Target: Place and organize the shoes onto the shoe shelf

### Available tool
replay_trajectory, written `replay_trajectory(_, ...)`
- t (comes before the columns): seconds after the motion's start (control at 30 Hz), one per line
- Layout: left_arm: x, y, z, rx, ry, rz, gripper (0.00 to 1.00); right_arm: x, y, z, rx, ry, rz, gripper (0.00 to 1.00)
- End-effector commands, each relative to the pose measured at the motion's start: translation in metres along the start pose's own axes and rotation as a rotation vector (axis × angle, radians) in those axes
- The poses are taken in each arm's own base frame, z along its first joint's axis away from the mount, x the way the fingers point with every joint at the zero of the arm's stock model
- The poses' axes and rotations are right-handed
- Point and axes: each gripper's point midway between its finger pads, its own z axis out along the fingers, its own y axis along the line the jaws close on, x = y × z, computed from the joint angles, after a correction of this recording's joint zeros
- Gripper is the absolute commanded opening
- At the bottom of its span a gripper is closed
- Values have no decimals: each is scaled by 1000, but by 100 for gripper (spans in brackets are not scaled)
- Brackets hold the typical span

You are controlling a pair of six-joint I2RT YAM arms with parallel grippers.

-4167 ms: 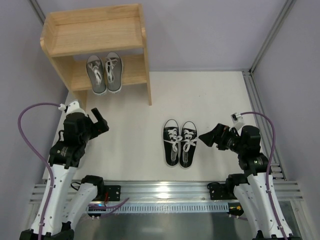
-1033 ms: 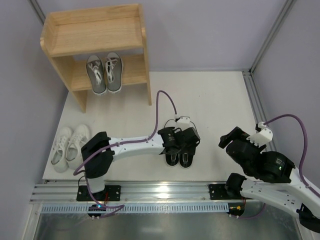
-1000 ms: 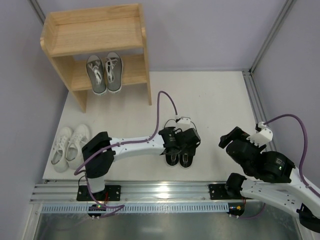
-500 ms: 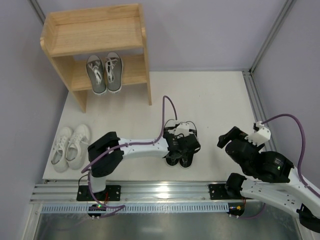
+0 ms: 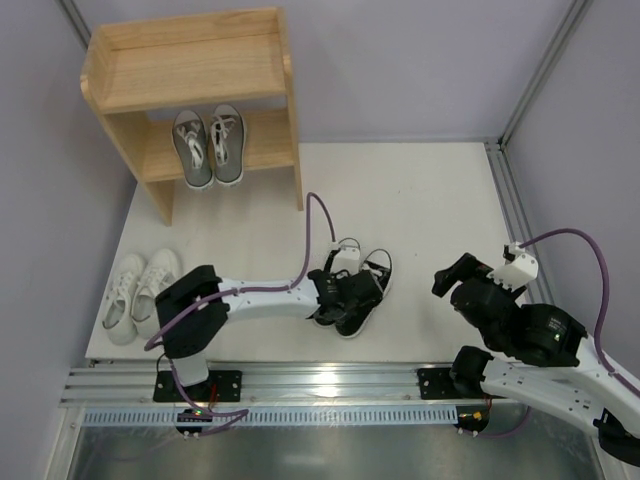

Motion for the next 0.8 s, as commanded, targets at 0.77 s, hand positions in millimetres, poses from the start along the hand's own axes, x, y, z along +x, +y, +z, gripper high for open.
replay_trajectory(0.77, -71, 205, -120, -162, -210, -288, 0, 8, 30, 12, -72, 1, -46, 97)
